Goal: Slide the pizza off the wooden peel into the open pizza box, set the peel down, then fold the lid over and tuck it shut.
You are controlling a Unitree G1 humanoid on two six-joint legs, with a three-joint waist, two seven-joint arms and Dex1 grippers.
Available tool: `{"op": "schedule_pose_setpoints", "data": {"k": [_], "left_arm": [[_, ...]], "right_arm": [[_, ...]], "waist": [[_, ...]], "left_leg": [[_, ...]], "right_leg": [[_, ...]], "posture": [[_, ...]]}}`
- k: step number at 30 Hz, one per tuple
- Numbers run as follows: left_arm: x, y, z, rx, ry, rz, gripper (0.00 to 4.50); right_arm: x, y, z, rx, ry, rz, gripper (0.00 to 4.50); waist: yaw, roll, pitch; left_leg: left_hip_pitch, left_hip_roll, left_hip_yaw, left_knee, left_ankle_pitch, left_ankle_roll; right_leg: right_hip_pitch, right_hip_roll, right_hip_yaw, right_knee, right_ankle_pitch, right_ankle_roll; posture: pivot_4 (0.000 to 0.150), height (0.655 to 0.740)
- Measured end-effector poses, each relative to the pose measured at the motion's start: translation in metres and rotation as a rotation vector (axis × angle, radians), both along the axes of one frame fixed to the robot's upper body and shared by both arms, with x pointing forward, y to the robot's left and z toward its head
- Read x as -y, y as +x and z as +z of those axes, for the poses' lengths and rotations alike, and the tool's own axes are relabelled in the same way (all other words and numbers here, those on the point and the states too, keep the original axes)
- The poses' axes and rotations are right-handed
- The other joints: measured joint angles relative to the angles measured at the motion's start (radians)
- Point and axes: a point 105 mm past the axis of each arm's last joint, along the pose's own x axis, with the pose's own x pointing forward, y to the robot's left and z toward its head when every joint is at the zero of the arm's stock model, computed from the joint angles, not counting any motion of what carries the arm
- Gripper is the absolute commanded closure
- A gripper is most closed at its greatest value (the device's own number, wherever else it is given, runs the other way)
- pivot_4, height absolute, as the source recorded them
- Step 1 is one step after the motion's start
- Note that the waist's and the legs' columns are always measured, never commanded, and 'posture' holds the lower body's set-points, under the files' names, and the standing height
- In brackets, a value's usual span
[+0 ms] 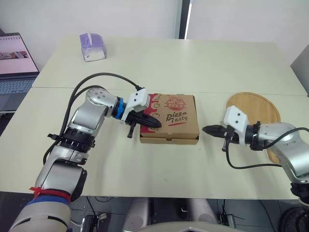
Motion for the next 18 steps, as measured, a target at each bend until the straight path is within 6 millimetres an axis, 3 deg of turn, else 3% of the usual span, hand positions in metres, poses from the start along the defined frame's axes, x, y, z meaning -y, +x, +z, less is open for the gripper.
{"op": "schedule_pose_setpoints", "data": {"k": [3, 8, 12, 15, 18], "left_arm": [[-0.001, -0.001, -0.002, -0.005, 0.0, 0.002, 4.5], [-0.003, -0.002, -0.006, -0.016, 0.004, 0.012, 4.5], [-0.009, -0.001, -0.01, -0.025, -0.002, 0.045, 4.5], [-0.016, 0.0, -0.005, -0.01, 0.004, 0.066, 4.5], [-0.036, -0.002, 0.014, 0.063, 0.038, 0.083, 4.5]], "right_arm": [[-0.009, -0.001, 0.008, 0.015, 0.056, 0.024, 4.46], [-0.029, -0.007, -0.016, -0.033, 0.025, 0.075, 4.46], [-0.031, -0.005, -0.023, -0.028, -0.014, 0.072, 4.46], [-0.032, -0.005, -0.024, -0.019, -0.024, 0.075, 4.46], [-0.032, -0.004, -0.024, -0.015, -0.03, 0.073, 4.46]], "waist": [[0.0, 0.0, 0.0], [0.0, 0.0, 0.0], [0.0, 0.0, 0.0], [-0.001, 0.0, 0.0], [-0.004, 0.0, 0.0]], "left_leg": [[0.0, 0.0, 0.0, 0.0, 0.0, 0.0], [0.0, 0.0, 0.0, 0.0, 0.0, 0.0], [0.0, 0.0, 0.0, 0.0, 0.0, 0.0], [0.0, 0.0, 0.0, 0.0, 0.0, 0.0], [0.0, 0.0, 0.001, 0.0, 0.0, 0.0]], "right_leg": [[0.0, 0.0, 0.0, 0.0, 0.0, 0.0], [0.0, 0.0, 0.0, 0.0, 0.0, 0.0], [0.0, 0.0, 0.0, 0.001, 0.0, 0.0], [-0.001, 0.0, 0.0, 0.001, 0.0, 0.0], [-0.002, 0.0, 0.001, 0.002, 0.0, 0.0]], "posture": [[0.15, 0.7251], [0.15, 0.7251], [0.15, 0.7251], [0.15, 0.7251], [0.15, 0.7251]]}}
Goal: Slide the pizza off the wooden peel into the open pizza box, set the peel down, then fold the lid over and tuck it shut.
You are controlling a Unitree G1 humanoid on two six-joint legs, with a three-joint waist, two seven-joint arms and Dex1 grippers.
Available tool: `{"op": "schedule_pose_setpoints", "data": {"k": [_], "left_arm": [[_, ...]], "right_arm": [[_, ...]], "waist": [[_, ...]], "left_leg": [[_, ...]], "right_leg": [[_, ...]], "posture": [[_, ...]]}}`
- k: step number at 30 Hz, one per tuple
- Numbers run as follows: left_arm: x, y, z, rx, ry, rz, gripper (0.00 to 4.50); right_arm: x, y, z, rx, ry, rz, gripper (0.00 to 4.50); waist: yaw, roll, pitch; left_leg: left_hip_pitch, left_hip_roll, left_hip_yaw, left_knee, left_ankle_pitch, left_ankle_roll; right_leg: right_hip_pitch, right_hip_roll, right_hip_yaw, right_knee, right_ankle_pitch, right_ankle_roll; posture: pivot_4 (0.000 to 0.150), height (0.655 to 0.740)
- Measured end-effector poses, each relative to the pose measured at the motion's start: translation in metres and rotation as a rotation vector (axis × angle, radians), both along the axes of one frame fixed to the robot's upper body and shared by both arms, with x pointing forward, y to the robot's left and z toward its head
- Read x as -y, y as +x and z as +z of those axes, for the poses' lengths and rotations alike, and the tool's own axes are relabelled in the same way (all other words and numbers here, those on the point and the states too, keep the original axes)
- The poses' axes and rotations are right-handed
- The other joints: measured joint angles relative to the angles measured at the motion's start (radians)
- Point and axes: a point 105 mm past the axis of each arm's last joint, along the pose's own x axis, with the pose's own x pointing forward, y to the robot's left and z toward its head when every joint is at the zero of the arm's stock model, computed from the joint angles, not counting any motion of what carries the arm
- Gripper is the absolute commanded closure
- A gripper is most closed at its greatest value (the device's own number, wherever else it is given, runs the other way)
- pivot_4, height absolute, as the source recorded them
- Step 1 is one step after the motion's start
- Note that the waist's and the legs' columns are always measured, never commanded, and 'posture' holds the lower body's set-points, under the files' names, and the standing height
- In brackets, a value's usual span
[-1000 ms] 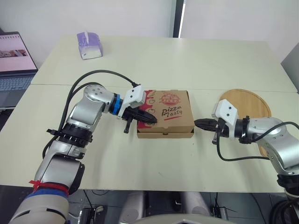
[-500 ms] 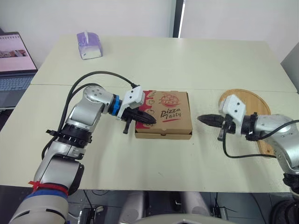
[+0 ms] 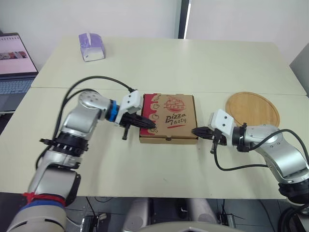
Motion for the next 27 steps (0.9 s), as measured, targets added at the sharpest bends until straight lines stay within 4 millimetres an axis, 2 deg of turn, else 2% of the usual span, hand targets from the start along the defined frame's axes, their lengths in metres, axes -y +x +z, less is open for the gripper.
{"op": "schedule_pose_setpoints", "data": {"k": [3, 5, 7, 10, 12, 16, 23, 27], "left_arm": [[-0.025, -0.005, 0.009, 0.06, 0.08, 0.005, 4.5], [-0.041, -0.01, 0.002, 0.069, 0.136, 0.019, 4.5], [-0.046, -0.013, -0.012, 0.048, 0.135, 0.057, 4.5], [-0.04, -0.013, -0.032, 0.034, 0.094, 0.106, 4.5], [-0.034, -0.012, -0.037, 0.045, 0.073, 0.124, 4.5], [-0.019, -0.012, -0.033, 0.061, 0.029, 0.125, 4.5], [-0.014, -0.011, -0.034, 0.058, 0.012, 0.134, 4.5], [-0.018, -0.014, -0.033, 0.043, 0.029, 0.128, 4.5]], "right_arm": [[0.0, 0.0, 0.0, 0.002, -0.003, 0.001, 4.46], [0.0, 0.0, 0.0, 0.004, -0.006, 0.001, 4.46], [0.0, 0.0, 0.0, 0.004, -0.007, 0.003, 4.46], [-0.001, 0.0, 0.0, 0.002, -0.008, 0.008, 4.46], [-0.001, 0.0, 0.0, 0.0, -0.009, 0.013, 4.46], [-0.002, -0.001, 0.0, -0.005, -0.01, 0.021, 4.46], [-0.002, -0.002, -0.001, -0.009, -0.012, 0.029, 4.46], [-0.003, -0.003, -0.002, -0.012, -0.014, 0.034, 4.46]], "waist": [[0.001, 0.0, 0.0], [0.002, 0.0, 0.0], [0.003, 0.0, 0.0], [0.011, 0.0, 0.0], [0.013, 0.0, 0.0], [0.012, 0.0, 0.0], [0.012, 0.0, -0.001], [0.01, 0.0, -0.001]], "left_leg": [[0.0, 0.0, 0.001, 0.0, 0.0, 0.0], [0.0, 0.0, 0.001, 0.0, 0.0, 0.0], [0.0, 0.0, 0.001, 0.0, 0.0, 0.0], [-0.001, 0.0, 0.0, 0.002, 0.0, 0.0], [-0.001, 0.0, 0.0, 0.002, 0.0, 0.0], [-0.001, 0.0, 0.0, 0.002, 0.0, 0.0], [0.0, -0.001, 0.0, 0.002, 0.0, 0.0], [0.0, 0.0, 0.0, 0.002, 0.0, 0.0]], "right_leg": [[0.0, 0.0, 0.0, 0.001, 0.0, 0.0], [0.0, 0.0, 0.001, 0.001, 0.0, 0.0], [0.0, 0.0, 0.001, 0.001, 0.0, 0.0], [0.0, 0.0, 0.0, 0.001, 0.0, 0.0], [0.0, -0.001, 0.0, 0.001, 0.0, 0.0], [0.0, -0.001, 0.0, 0.002, 0.0, 0.0], [0.0, -0.001, 0.0, 0.003, 0.0, 0.0], [0.0, 0.0, 0.0, 0.003, 0.0, 0.0]], "posture": [[0.15, 0.7251], [0.15, 0.7251], [0.15, 0.7251], [0.15, 0.7251], [0.15, 0.7251], [0.15, 0.7251], [0.15, 0.7251], [0.15, 0.7251]]}}
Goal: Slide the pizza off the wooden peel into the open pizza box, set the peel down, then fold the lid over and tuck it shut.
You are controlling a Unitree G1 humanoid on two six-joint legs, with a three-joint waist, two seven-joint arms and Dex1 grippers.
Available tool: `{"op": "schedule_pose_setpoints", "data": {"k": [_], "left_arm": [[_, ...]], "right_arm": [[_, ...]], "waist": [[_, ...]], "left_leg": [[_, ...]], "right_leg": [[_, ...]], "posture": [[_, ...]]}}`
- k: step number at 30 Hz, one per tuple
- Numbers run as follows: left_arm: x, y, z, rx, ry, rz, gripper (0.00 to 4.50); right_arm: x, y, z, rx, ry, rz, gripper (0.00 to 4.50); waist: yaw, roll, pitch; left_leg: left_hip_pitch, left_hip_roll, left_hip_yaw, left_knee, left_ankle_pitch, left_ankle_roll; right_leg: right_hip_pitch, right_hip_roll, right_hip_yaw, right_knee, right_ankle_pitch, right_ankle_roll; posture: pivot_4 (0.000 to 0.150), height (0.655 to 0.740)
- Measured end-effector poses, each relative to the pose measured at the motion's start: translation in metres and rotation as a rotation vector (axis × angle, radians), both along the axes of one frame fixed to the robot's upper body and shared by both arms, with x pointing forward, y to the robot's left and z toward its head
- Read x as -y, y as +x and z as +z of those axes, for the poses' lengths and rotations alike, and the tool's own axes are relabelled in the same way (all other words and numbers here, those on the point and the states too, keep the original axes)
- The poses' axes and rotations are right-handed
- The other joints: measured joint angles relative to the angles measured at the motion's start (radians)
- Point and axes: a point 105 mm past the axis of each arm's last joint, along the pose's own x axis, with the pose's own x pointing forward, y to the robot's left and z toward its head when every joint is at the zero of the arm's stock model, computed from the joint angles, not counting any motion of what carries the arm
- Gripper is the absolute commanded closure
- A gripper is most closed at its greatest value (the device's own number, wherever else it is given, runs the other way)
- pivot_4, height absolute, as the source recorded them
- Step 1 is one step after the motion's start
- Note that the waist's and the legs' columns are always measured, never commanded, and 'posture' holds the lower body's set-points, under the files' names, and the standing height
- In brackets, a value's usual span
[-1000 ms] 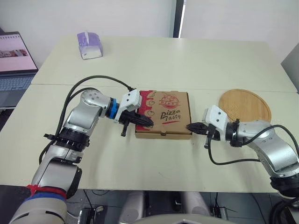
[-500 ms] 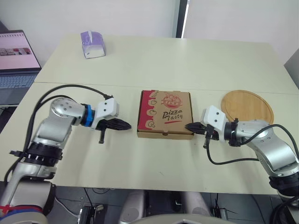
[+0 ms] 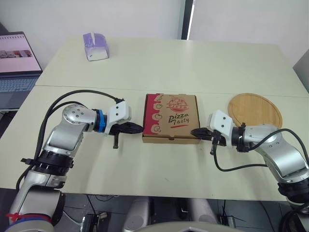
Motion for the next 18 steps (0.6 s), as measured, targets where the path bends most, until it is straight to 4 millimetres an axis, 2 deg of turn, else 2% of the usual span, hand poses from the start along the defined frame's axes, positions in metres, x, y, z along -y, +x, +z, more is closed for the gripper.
{"op": "schedule_pose_setpoints", "data": {"k": [3, 7, 12, 18], "left_arm": [[-0.008, -0.011, 0.005, -0.038, 0.035, -0.026, 4.5], [-0.003, -0.02, 0.012, -0.062, 0.022, -0.064, 4.5], [0.0, -0.017, 0.016, -0.065, -0.025, -0.02, 4.5], [0.01, -0.01, 0.012, -0.08, -0.09, 0.036, 4.5]], "right_arm": [[-0.001, -0.001, -0.001, -0.003, -0.003, 0.003, 4.46], [-0.001, -0.001, -0.003, -0.001, -0.012, 0.004, 4.46], [-0.002, -0.001, -0.004, 0.01, -0.023, 0.01, 4.46], [-0.002, -0.001, -0.004, 0.014, -0.028, 0.016, 4.46]], "waist": [[-0.005, 0.0, 0.0], [-0.006, 0.0, 0.0], [-0.006, 0.0, 0.0], [-0.006, 0.0, 0.0]], "left_leg": [[0.0, 0.0, 0.0, 0.0, 0.0, 0.0], [0.0, 0.0, 0.0, 0.0, 0.0, 0.0], [0.0, 0.0, 0.0, 0.0, 0.0, 0.0], [0.0, 0.0, 0.0, 0.0, 0.0, 0.0]], "right_leg": [[0.0, 0.0, 0.0, 0.0, 0.0, 0.0], [0.0, 0.0, 0.0, 0.0, 0.0, 0.0], [0.0, 0.0, 0.0, 0.0, 0.0, 0.0], [0.0, 0.0, 0.0, 0.0, 0.0, 0.0]], "posture": [[0.15, 0.7251], [0.15, 0.7251], [0.15, 0.7251], [0.15, 0.7251]]}}
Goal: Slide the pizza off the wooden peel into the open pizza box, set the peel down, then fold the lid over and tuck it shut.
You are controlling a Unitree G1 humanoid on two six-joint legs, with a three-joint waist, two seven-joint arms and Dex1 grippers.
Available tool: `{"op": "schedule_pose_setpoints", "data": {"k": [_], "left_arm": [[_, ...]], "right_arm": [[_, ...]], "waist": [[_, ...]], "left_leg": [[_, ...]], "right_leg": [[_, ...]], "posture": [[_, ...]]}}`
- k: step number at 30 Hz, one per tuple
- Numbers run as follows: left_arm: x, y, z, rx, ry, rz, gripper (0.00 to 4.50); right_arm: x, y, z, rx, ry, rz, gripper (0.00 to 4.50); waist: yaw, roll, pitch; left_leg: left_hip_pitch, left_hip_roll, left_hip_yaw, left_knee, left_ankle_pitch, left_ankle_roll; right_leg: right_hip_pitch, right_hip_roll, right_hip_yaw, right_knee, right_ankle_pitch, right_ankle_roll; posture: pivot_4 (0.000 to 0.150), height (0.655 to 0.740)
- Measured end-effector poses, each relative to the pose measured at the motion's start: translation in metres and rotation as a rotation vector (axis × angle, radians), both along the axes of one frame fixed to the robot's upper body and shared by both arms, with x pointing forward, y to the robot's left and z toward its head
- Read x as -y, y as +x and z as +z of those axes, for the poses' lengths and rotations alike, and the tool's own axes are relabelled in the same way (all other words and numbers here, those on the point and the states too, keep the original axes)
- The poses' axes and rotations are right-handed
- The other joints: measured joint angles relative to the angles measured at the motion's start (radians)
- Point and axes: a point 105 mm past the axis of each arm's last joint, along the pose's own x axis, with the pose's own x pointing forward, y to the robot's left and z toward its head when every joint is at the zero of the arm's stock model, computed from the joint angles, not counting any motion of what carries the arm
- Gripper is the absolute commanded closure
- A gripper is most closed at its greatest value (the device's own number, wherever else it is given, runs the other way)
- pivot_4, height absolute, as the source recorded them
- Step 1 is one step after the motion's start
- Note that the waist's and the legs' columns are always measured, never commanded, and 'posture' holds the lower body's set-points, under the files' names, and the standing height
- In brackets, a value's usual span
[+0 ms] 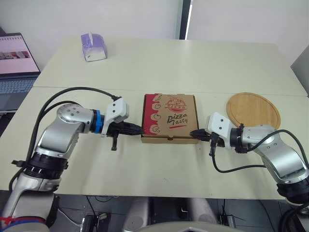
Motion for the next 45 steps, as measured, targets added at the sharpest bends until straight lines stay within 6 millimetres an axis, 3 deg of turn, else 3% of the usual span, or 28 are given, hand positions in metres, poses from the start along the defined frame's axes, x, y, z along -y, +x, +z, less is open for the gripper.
{"op": "schedule_pose_setpoints", "data": {"k": [7, 16, 20, 24, 29, 34, 45], "left_arm": [[-0.011, 0.004, -0.016, -0.014, 0.03, 0.059, 4.5], [-0.016, 0.006, -0.016, 0.008, -0.005, 0.12, 4.5], [-0.04, 0.026, -0.005, 0.099, -0.045, 0.325, 4.5], [-0.058, 0.03, -0.014, 0.11, -0.048, 0.462, 4.5], [-0.029, 0.012, -0.048, -0.011, -0.07, 0.398, 4.5], [-0.015, 0.013, -0.043, 0.007, -0.087, 0.352, 4.5], [-0.009, 0.015, -0.042, 0.008, -0.082, 0.337, 4.5]], "right_arm": [[-0.001, -0.001, -0.003, -0.01, -0.01, 0.009, 4.46], [-0.001, 0.006, 0.005, 0.049, 0.027, -0.029, 4.46], [0.025, 0.018, 0.022, 0.123, 0.069, -0.166, 4.46], [0.054, 0.022, 0.009, 0.112, 0.023, -0.305, 4.46], [0.044, 0.005, -0.022, -0.003, -0.012, -0.238, 4.46], [0.026, -0.007, -0.02, -0.029, 0.013, -0.144, 4.46], [0.026, -0.012, -0.021, -0.064, 0.018, -0.146, 4.46]], "waist": [[0.0, 0.0, 0.0], [0.0, 0.0, -0.001], [0.001, 0.0, -0.001], [0.002, 0.0, -0.001], [0.002, 0.0, -0.001], [0.002, 0.0, -0.001], [0.002, 0.0, -0.001]], "left_leg": [[0.0, 0.0, 0.0, 0.0, 0.0, 0.0], [0.001, 0.0, 0.0, 0.0, 0.0, 0.0], [0.0, 0.0, 0.0, 0.0, 0.0, 0.0], [0.0, 0.0, 0.0, -0.001, 0.0, 0.0], [0.0, 0.0, 0.0, -0.001, 0.0, 0.0], [0.001, 0.0, 0.0, -0.001, 0.0, 0.0], [0.001, 0.0, 0.0, -0.001, 0.0, 0.0]], "right_leg": [[0.0, 0.0, 0.0, 0.0, 0.0, 0.0], [0.0, 0.0, 0.0, 0.0, 0.0, 0.0], [0.0, 0.0, 0.0, 0.0, 0.0, 0.0], [0.0, -0.001, 0.0, 0.0, 0.0, 0.0], [0.0, -0.001, 0.0, 0.0, 0.0, 0.0], [0.0, -0.001, 0.0, 0.001, 0.0, 0.0], [0.0, -0.001, 0.0, 0.0, 0.0, 0.0]], "posture": [[0.15, 0.7251], [0.15, 0.7251], [0.15, 0.7251], [0.15, 0.7251], [0.15, 0.7251], [0.15, 0.7251], [0.15, 0.7251]]}}
